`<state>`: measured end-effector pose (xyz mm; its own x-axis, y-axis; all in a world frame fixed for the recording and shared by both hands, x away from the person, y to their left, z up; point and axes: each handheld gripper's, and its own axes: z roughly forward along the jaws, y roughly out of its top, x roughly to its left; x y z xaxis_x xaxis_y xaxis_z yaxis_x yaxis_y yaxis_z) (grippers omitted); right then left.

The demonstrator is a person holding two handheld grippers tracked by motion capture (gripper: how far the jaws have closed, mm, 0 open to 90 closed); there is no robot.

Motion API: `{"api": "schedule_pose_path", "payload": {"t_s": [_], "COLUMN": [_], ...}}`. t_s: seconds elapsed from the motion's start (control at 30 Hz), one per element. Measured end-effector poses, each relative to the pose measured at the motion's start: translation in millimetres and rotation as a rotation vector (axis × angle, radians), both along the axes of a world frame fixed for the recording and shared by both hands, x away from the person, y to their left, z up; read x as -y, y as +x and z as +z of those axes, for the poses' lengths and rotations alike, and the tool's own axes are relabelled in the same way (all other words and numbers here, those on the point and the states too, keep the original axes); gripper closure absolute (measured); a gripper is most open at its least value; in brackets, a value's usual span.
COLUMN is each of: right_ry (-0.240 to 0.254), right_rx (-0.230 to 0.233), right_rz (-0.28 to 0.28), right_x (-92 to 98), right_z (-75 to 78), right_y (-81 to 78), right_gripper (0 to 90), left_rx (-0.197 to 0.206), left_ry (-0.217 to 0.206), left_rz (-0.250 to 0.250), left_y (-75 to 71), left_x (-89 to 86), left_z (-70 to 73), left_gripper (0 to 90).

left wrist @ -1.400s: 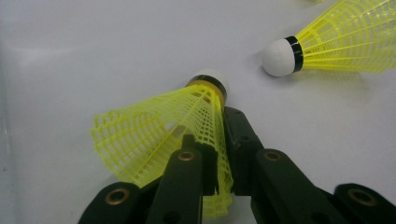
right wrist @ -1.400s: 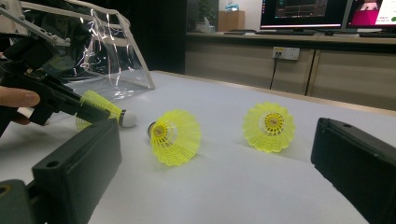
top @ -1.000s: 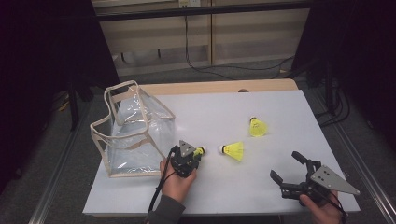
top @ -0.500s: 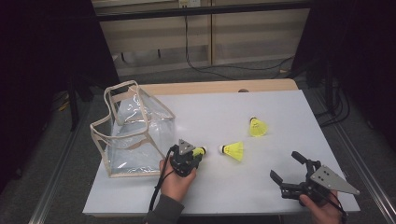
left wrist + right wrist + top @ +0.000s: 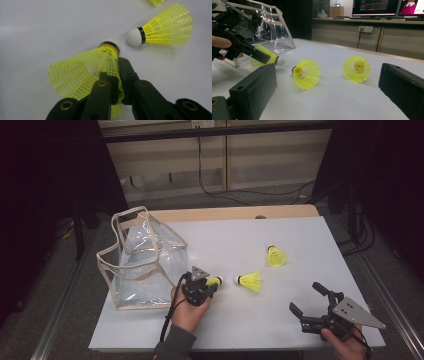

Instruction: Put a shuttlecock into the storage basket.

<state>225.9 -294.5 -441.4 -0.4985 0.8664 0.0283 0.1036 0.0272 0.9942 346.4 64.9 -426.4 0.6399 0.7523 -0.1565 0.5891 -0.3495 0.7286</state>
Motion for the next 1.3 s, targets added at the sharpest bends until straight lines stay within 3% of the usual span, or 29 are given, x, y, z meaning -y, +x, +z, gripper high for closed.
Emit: {"api": "schedule_pose_path", "payload": {"t_s": [0.4, 0.57, 1.3], "right_ry": [0.006, 0.009, 0.014], "right_rx": [0.000, -0.001, -0.004], "right_rz": [0.000, 0.004, 0.007], "right_x": [0.7, 0.9, 1.1], "right_z": [0.0, 0.0, -0.3], "right_y": [-0.3, -0.2, -0.3], "right_gripper": [1.5, 1.5, 1.6], "left_rx": [-0.047, -0.060, -0.135], "left_ry": [0.009, 0.031, 0.017], "left_rz": [-0.022, -0.045, -0.086], "left_y": [5.8, 9.2, 23.0], "left_x": [4.3, 4.8, 5.3], "left_z": [19.8, 32.4, 69.3], "left_gripper": [87.7, 88.0, 88.2]}}
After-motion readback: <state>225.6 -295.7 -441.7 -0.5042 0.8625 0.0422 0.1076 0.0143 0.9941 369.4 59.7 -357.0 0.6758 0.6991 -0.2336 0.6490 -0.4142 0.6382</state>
